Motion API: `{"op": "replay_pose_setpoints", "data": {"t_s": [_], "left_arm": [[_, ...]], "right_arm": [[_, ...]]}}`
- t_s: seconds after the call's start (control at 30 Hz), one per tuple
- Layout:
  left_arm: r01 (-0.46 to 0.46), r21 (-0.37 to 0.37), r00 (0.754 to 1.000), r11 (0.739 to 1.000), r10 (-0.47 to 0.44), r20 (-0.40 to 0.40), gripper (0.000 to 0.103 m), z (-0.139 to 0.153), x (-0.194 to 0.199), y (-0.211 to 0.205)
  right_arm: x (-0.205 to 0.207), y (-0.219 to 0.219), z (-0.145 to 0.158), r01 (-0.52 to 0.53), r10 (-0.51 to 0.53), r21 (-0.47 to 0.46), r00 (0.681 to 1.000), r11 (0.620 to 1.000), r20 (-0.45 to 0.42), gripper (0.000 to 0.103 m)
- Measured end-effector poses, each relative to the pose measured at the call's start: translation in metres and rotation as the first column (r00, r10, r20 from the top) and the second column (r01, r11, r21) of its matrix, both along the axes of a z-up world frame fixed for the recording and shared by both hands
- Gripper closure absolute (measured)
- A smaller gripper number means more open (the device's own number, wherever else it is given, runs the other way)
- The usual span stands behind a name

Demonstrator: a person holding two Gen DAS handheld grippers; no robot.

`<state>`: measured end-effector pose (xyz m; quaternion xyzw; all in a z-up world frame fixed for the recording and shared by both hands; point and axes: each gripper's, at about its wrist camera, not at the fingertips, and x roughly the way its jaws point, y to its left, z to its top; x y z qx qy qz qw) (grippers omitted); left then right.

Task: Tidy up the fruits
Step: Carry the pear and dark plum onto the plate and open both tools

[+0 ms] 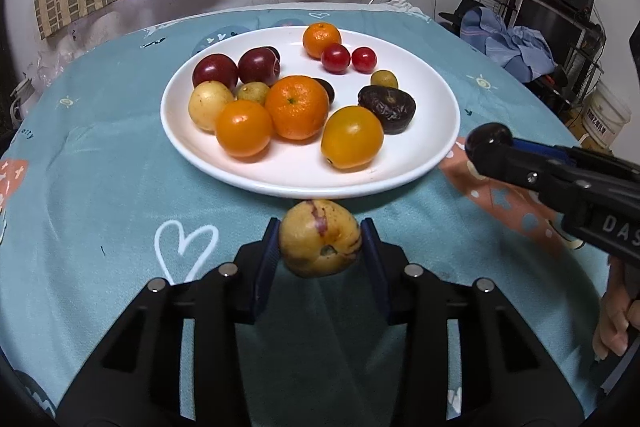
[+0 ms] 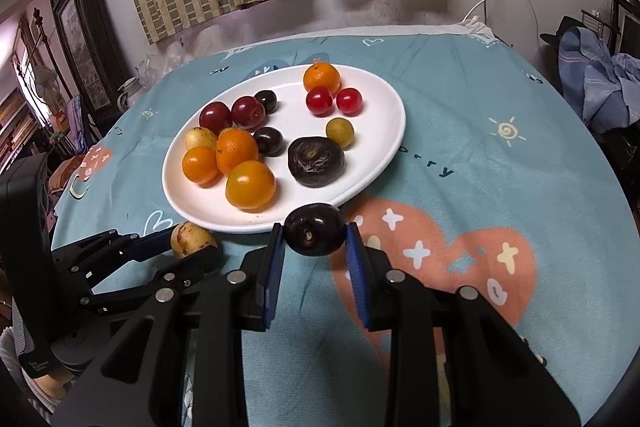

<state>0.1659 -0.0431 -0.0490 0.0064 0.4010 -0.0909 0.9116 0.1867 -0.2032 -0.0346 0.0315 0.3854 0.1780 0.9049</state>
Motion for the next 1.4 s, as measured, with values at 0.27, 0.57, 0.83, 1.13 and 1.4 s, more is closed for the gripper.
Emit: {"op": "replay_pose_setpoints", "data": {"t_s": [0.27,0.57,0.83,1.13,1.4], "left_arm": [[-0.023,-0.024,0.999,0.999,0.024,0.034,0.062,0.012,-0.026,0.017],[-0.048,-0.015,0.986,0.999,0.050,0.158,0.062,0.076,-0.022,0.021],[-0.044,-0.013,0.991,0.999,0.045,0.125,0.062,0.093,0.076,0.000],[-0.051,-0.013,0.997,0.999,0.052,0.059,0.040,0.056,0.149,-0.010],[-0.106,-0.031,0.985,0.994,0.109,0.132,0.028,0.089,0.095,0.014]], "right_arm": [[-0.010,0.028,-0.013,-0.092,0.091,-0.039,0.995,0.995,-0.030,0.072],[-0.013,0.002,0.063,-0.042,0.032,0.069,0.990,0.997,0.138,0.072],[0.048,0.014,0.066,-0.017,0.020,-0.029,0.991,0.999,0.133,0.072],[0.105,0.043,0.012,-0.092,0.094,-0.035,0.995,0.995,0.036,0.069],[0.067,0.031,0.051,-0.051,0.053,-0.020,0.991,0.999,0.122,0.043]]}}
